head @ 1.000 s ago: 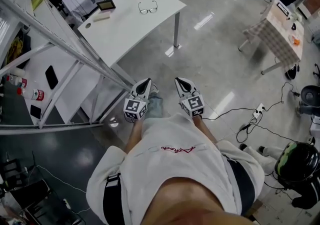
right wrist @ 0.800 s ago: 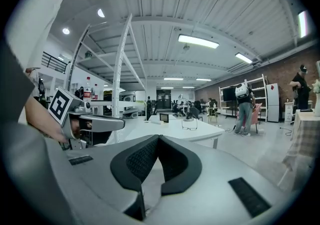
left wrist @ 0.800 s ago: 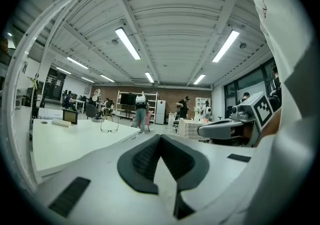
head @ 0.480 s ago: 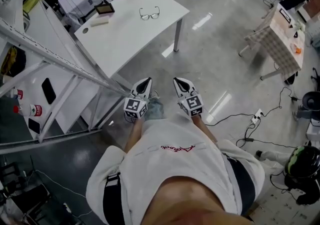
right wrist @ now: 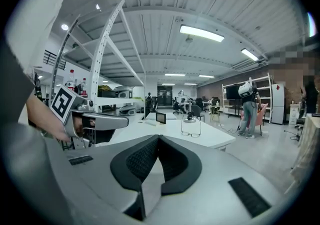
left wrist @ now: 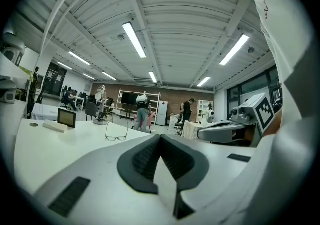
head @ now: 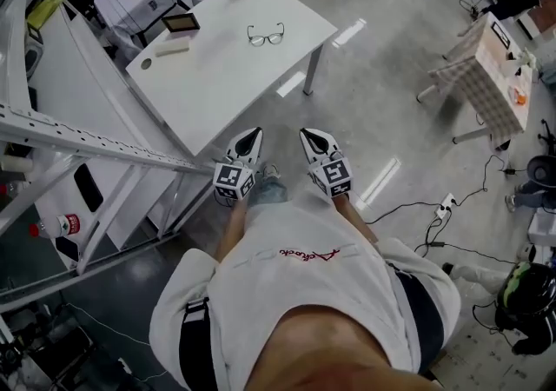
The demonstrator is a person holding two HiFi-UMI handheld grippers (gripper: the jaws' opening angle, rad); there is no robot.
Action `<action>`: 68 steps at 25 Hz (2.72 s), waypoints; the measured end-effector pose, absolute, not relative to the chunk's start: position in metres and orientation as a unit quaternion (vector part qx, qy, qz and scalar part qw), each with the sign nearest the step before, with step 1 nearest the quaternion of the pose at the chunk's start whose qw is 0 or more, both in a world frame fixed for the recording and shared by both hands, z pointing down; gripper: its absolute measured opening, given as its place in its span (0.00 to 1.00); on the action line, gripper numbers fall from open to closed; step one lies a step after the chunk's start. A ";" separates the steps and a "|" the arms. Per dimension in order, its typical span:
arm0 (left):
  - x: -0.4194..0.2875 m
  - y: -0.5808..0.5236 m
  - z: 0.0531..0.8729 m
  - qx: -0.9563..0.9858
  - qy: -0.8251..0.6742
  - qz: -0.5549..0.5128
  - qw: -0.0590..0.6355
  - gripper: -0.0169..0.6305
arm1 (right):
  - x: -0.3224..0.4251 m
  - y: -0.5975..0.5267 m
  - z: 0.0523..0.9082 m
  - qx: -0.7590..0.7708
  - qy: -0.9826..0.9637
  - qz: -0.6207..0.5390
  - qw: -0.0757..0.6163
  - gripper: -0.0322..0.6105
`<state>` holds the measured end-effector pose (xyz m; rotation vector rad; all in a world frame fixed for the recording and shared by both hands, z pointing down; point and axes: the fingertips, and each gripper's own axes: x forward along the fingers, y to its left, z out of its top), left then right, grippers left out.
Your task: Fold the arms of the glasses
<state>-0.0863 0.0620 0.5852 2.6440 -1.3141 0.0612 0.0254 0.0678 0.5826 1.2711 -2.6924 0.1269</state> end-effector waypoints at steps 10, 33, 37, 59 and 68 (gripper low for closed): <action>-0.110 -0.019 0.583 0.900 -0.424 0.025 0.099 0.06 | -0.010 -0.011 0.578 0.426 -0.899 0.047 0.089 0.07; -0.134 -0.101 0.607 0.904 -0.406 0.030 0.133 0.06 | -0.033 -0.085 0.597 0.435 -0.891 0.064 0.111 0.07; -0.129 -0.120 0.612 0.901 -0.409 0.032 0.139 0.06 | -0.028 -0.103 0.603 0.432 -0.892 0.070 0.111 0.07; -0.097 -0.258 0.607 0.875 -0.462 0.053 0.137 0.06 | 0.014 -0.257 0.592 0.389 -0.915 0.071 0.076 0.07; -0.108 -0.270 0.624 0.856 -0.487 0.076 0.157 0.06 | 0.017 -0.280 0.598 0.380 -0.918 0.079 0.080 0.07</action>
